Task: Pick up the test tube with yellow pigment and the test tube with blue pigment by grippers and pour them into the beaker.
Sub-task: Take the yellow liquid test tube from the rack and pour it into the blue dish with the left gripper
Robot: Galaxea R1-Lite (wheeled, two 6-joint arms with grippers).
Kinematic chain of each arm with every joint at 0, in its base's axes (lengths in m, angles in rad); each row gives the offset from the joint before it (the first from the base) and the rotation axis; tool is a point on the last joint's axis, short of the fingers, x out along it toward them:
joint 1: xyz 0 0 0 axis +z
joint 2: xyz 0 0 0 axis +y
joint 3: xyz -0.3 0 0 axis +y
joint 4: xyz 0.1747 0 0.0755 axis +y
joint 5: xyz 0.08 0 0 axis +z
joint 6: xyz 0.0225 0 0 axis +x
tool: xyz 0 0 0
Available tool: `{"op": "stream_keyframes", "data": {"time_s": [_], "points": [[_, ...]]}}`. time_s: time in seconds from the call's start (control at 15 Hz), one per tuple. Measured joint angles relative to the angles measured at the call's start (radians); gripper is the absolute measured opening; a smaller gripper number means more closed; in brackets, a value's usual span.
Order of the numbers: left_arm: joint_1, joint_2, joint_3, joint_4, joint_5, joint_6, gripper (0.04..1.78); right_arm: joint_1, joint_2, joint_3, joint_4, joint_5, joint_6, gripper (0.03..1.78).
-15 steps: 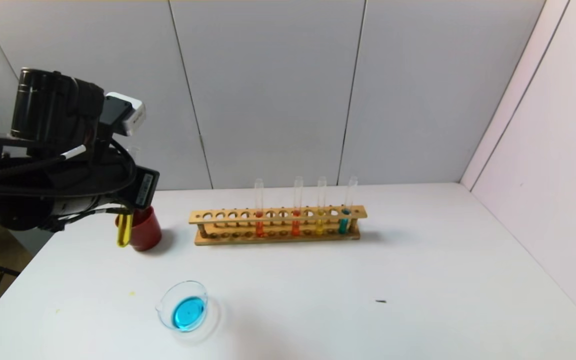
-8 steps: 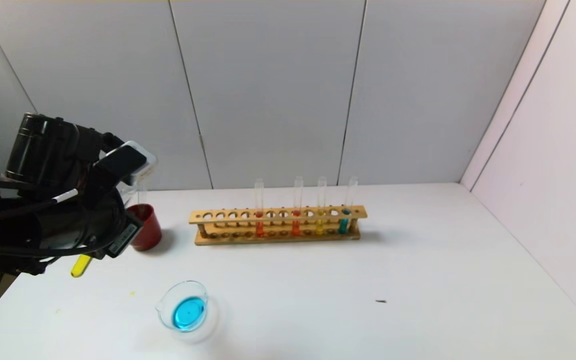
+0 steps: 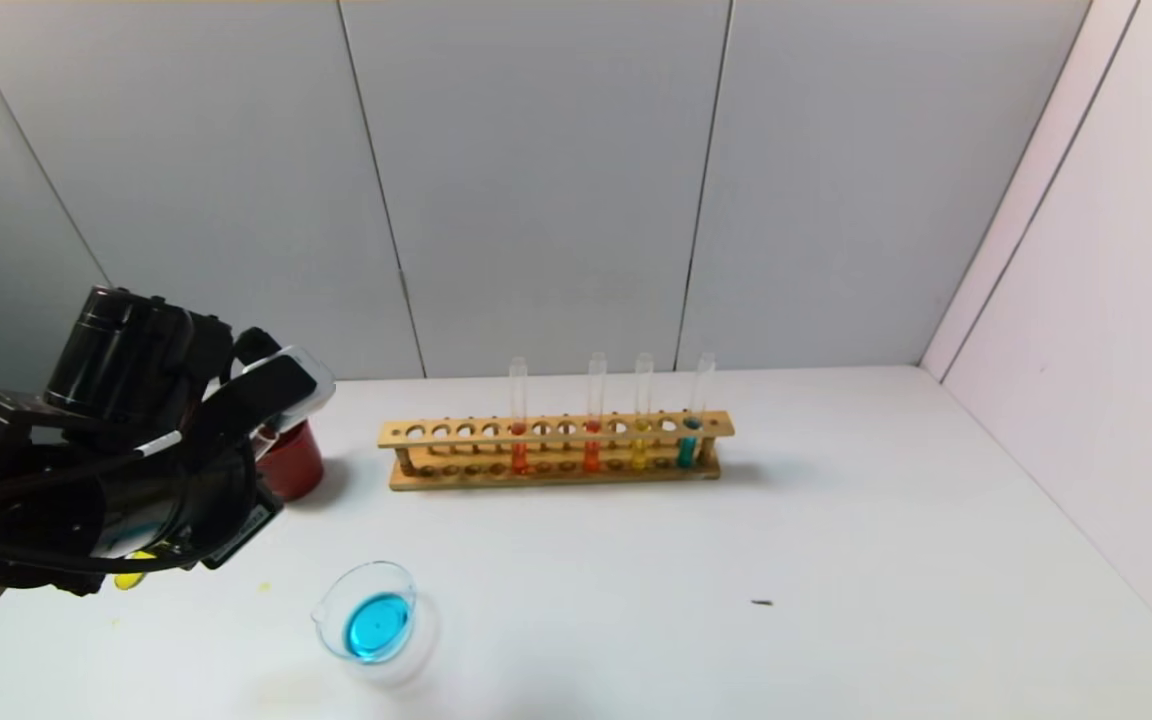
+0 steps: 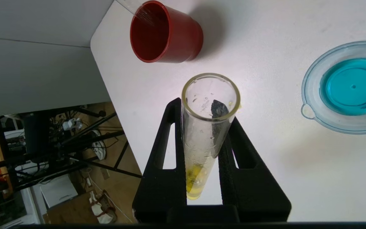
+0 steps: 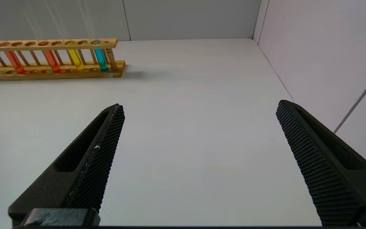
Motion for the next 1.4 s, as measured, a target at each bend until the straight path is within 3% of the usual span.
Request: {"op": "stream_keyframes", "data": {"time_s": [0.67,1.0,1.4], "points": [[-0.047,0.083,0.109,0.002,0.017,0.033,0.33,0.0,0.0,0.0,0.0,0.0,0.0,1.74],[-0.116,0.142,0.115,0.05,0.116,0.059,0.33,0.0,0.0,0.0,0.0,0.0,0.0,1.74],[-0.173,0.217,0.107,0.066,0.151,0.072,0.33,0.0,0.0,0.0,0.0,0.0,0.0,1.74]]}}
